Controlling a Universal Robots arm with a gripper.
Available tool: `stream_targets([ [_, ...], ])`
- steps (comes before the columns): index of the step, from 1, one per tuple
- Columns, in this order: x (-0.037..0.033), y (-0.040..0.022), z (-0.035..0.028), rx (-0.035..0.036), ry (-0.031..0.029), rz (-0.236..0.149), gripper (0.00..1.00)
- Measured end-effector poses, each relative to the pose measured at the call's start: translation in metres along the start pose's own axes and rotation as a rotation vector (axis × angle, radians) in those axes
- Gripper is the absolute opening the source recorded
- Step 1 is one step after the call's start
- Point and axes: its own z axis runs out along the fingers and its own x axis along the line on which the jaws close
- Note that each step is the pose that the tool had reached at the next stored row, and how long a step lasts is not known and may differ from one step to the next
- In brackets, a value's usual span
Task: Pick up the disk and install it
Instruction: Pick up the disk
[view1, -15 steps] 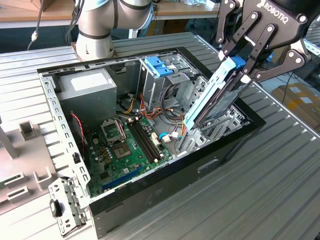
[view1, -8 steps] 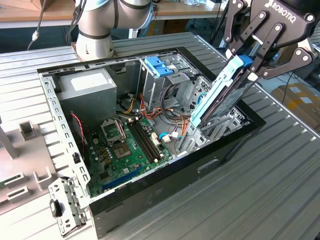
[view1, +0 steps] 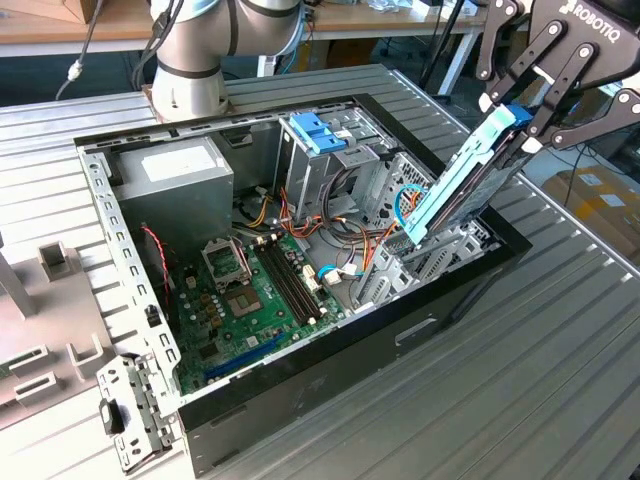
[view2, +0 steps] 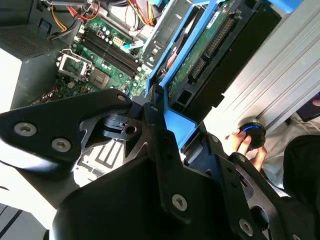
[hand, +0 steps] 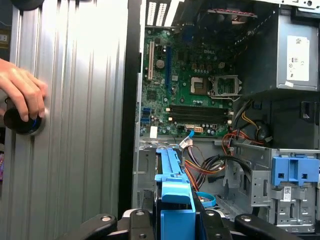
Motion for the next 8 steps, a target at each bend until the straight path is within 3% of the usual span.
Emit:
stream_targets([
  [1,0.0004,-0.0097,-0.0001,0.0,0.0001,0.0,0.37],
  [8,0.0007,-0.0107,0.0,0.0,0.0,0.0,0.37],
])
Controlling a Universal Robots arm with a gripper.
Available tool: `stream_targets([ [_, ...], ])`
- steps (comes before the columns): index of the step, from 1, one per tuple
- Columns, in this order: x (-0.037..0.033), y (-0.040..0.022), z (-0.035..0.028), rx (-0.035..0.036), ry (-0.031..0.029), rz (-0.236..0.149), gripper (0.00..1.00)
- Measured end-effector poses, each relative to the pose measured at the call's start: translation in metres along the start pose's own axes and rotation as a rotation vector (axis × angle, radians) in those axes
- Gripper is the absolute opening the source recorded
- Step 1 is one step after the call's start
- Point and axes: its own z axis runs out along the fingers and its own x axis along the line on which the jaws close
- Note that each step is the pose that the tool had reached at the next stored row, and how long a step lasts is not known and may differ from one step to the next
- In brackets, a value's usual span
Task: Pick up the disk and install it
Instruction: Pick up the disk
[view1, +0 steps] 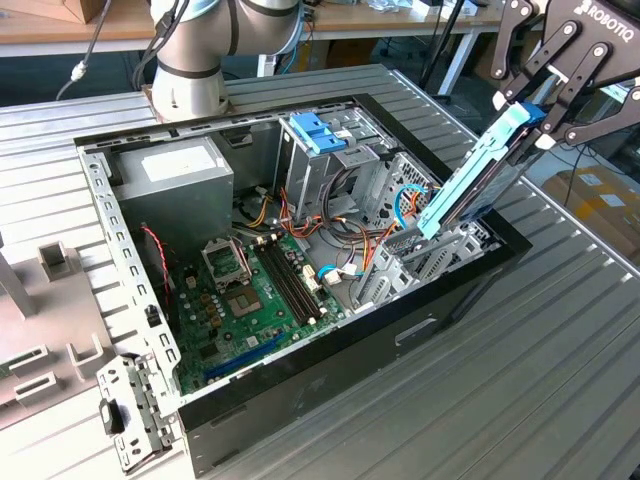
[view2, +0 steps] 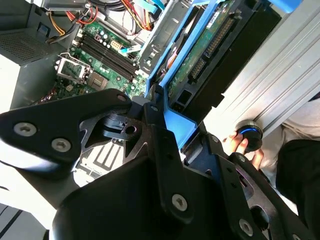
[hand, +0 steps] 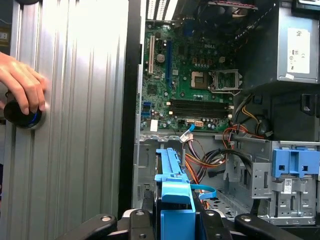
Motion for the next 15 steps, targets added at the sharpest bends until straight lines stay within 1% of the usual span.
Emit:
stream_targets([
  [15,0.0002,-0.0045,0.0002,0.0,0.0,0.0,0.37],
])
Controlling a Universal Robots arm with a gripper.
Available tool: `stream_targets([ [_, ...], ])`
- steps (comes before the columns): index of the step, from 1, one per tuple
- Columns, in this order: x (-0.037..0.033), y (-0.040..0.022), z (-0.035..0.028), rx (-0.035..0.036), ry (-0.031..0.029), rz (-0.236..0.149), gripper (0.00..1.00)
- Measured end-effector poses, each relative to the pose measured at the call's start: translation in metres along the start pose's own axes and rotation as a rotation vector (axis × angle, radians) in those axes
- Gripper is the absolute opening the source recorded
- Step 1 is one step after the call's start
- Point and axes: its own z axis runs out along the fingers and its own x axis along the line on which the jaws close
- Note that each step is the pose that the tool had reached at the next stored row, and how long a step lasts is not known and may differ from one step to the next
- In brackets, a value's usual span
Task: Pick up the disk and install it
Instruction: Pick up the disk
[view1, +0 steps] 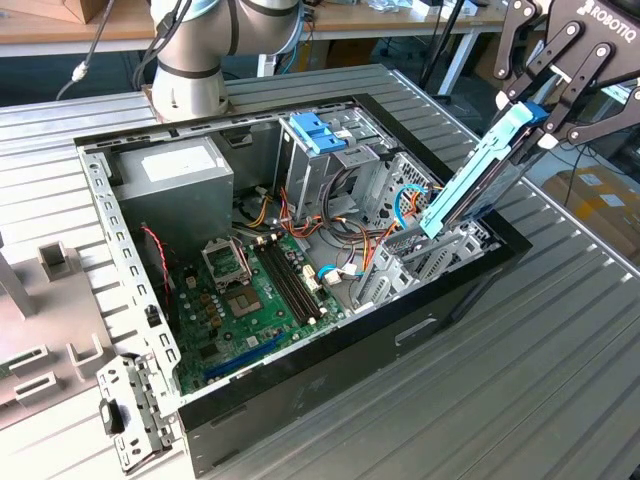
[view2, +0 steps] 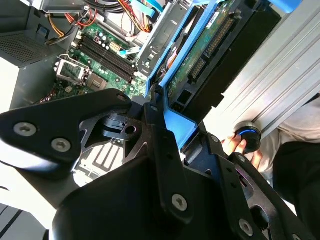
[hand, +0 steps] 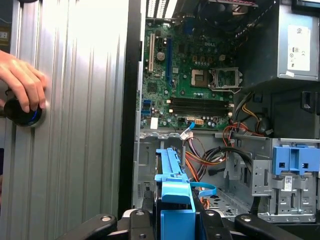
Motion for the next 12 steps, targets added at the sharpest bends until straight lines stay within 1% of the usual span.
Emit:
stream_targets([
  [5,0.0001,-0.0027,0.0001,0.0,0.0001,0.0,0.37],
  [9,0.0004,-0.0091,0.0001,0.0,0.0004,0.0,0.37],
  [10,0.0003,-0.0109,0.0002,-0.0001,0.0049,0.0,0.37],
  [11,-0.0001,-0.0119,0.0002,-0.0006,0.0151,0.001,0.37],
  [12,-0.0016,-0.0128,0.0004,-0.0014,0.0366,0.001,0.37],
])
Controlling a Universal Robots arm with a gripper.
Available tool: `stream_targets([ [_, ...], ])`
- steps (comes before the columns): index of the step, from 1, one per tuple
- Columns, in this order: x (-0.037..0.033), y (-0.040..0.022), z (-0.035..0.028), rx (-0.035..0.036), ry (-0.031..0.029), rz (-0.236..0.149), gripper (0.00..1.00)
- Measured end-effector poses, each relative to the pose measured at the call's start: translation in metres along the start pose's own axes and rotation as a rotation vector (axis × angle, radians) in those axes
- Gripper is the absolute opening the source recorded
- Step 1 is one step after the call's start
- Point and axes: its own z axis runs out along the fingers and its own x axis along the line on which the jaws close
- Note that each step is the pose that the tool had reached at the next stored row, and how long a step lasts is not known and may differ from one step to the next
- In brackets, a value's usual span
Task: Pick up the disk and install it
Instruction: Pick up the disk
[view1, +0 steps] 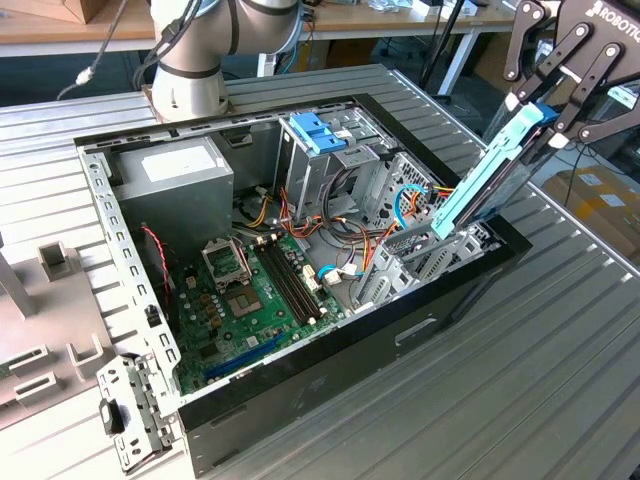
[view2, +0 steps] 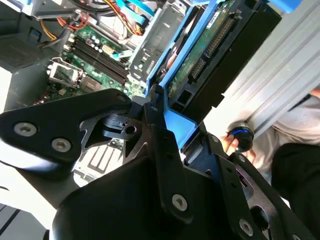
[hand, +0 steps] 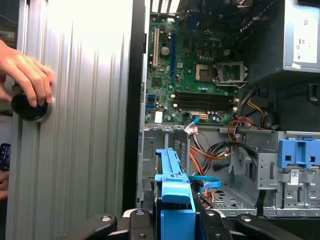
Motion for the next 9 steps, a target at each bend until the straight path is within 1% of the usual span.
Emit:
stream_targets([
  [1,-0.002,-0.0007,0.0002,-0.0005,0.0138,0.0,0.37],
  [2,-0.0034,-0.0011,0.0002,-0.0008,0.0218,0.001,0.37],
  [3,-0.0067,-0.0018,0.0004,-0.0014,0.036,0.001,0.37],
  [4,-0.0095,-0.0021,0.0006,-0.0018,0.0458,0.002,0.37],
  [5,-0.0116,-0.0025,0.0008,-0.0021,0.0524,0.002,0.37],
  [6,-0.0135,-0.0031,0.001,-0.0021,0.0544,0.002,0.37],
  [8,-0.0143,-0.0043,0.0012,-0.0021,0.0542,0.002,0.37],
  [9,-0.0145,-0.005,0.0011,-0.0019,0.0524,0.002,0.37],
])
